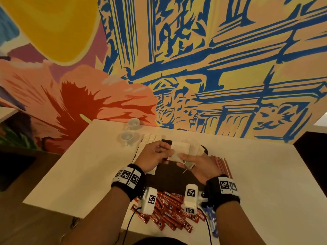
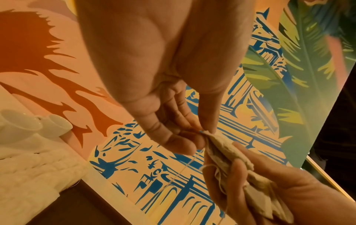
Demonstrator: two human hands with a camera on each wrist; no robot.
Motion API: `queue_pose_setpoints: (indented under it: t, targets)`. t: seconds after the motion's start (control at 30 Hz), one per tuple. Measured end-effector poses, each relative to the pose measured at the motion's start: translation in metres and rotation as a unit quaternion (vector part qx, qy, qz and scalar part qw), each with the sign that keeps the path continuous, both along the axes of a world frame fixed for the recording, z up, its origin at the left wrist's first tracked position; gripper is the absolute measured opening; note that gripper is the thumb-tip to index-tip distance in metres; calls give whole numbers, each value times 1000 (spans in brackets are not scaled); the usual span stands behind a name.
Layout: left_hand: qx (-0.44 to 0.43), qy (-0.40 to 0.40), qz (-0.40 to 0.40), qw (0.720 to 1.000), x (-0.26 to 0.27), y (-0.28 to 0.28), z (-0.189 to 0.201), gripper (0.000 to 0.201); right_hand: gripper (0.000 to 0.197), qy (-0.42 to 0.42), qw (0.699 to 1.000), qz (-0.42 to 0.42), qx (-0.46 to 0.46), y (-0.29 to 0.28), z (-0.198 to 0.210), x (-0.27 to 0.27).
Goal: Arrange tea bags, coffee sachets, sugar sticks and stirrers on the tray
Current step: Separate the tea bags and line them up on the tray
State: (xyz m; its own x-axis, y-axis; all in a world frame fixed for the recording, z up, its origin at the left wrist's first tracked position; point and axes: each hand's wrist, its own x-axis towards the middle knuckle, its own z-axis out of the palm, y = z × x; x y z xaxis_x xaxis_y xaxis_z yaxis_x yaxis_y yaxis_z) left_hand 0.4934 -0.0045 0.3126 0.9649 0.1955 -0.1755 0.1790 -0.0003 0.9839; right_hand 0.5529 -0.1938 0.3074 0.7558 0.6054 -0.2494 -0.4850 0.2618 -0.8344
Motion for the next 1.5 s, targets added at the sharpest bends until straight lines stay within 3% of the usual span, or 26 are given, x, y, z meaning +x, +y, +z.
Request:
queue_pose_setpoints:
  t: [0.2,0.37,0.7,0.83,0.97,1.17,1.27,1.5]
  targets:
    - [-18,21,-35,999,-10,-13,4,37,39,-74,993,-48,-76,-6,1,-6]
    - [-5,24,-29,999,-14,-16,3,37,34,-81,989,-78,-101,-11,-1,-9]
    - [-58,5,35,998,-18,-2,-3,24,31,15,986,-146,-73,-26,-7,-4]
    - [-68,-1,58,996,-17,6,-2,22,21,30,984,-162,-66,-32,-4,-3]
    - [-90,-8,74,993,-16,14,2,8,32,40,983,-175,-45,-35,-8,-1]
    - [-84,-10,85,993,-13,17,3,19,24,45,988,-144,1,-35,-9,2]
    - [-78,-12,70,994,-12,15,1,25,25,0,992,-121,-42,-25,-8,2]
    - [-79,-28,44,996,-6,2,7,15,30,-66,989,-48,-123,6,6,-6]
